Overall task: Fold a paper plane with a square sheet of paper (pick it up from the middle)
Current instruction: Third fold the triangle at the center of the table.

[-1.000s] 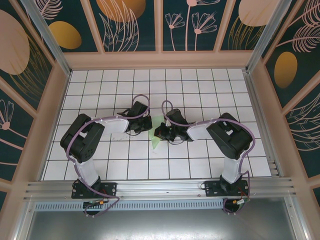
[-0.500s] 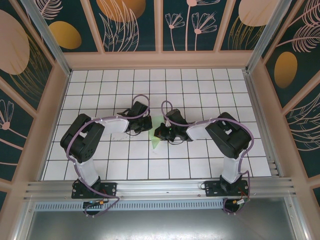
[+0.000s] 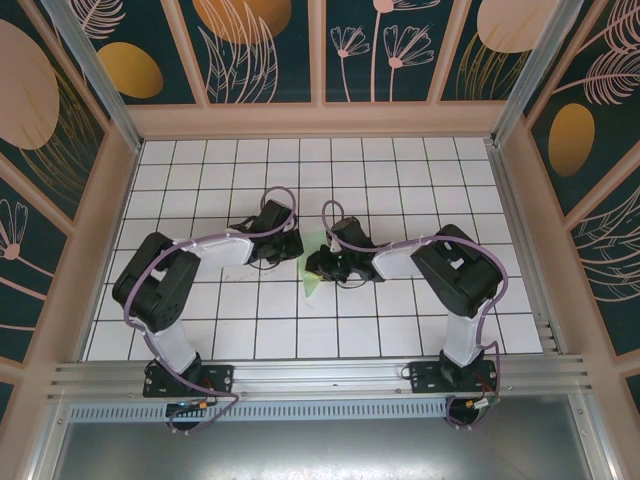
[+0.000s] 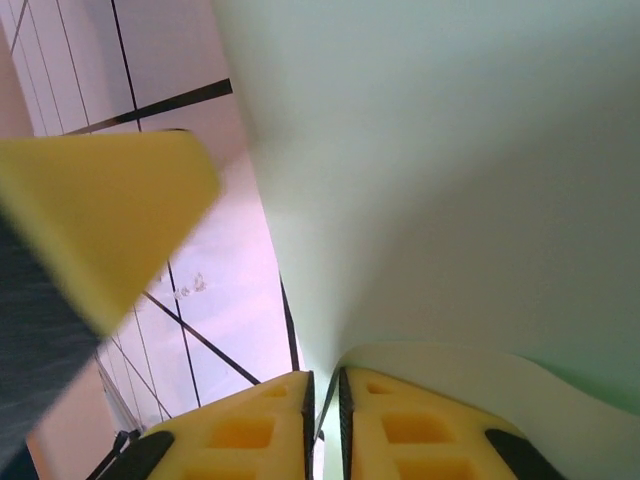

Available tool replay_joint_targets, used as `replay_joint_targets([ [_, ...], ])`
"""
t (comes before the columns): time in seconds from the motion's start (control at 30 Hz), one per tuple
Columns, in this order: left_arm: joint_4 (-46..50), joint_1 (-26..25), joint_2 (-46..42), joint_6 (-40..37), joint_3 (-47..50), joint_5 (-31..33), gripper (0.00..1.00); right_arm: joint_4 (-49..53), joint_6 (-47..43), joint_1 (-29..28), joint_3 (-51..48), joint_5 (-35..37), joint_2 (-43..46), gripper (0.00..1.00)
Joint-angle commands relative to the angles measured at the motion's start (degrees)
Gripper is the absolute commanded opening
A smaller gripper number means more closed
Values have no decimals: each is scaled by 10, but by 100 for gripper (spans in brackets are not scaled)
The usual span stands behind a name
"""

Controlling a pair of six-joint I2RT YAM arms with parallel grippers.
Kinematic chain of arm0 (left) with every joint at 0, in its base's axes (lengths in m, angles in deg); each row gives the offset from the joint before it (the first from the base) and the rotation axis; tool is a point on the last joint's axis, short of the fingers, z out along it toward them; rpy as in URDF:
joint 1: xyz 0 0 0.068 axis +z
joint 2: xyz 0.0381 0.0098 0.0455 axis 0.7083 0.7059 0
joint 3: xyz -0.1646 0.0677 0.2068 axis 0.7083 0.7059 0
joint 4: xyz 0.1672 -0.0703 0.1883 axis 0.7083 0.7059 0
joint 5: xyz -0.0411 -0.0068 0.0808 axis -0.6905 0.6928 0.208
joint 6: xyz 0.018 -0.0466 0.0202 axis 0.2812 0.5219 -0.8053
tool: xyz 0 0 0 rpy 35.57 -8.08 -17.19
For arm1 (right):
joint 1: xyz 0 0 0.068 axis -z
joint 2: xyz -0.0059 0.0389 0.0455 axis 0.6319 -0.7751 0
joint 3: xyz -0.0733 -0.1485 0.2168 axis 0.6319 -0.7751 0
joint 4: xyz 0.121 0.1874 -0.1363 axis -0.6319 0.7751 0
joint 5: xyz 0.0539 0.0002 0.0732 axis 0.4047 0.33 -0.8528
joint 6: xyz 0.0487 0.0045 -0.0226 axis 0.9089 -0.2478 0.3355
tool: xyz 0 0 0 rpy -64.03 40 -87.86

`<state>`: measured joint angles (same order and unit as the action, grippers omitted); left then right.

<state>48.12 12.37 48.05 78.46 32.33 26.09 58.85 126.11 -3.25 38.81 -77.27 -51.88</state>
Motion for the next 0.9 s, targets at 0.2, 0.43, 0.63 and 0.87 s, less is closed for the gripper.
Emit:
replay_joint_targets([
  [0.2,7,47,-88,21,44,1,21,23,-13,-4,3,12,-13,34],
  [0.43,-22,48,-103,27,64,-32,20,28,-13,-4,-3,16,-11,30],
  [0.63,-55,46,-101,37,84,-73,14,33,-15,-1,-5,17,-11,24],
  [0.87,-80,28,-92,42,94,-105,6,48,-22,0,-2,19,-15,3],
])
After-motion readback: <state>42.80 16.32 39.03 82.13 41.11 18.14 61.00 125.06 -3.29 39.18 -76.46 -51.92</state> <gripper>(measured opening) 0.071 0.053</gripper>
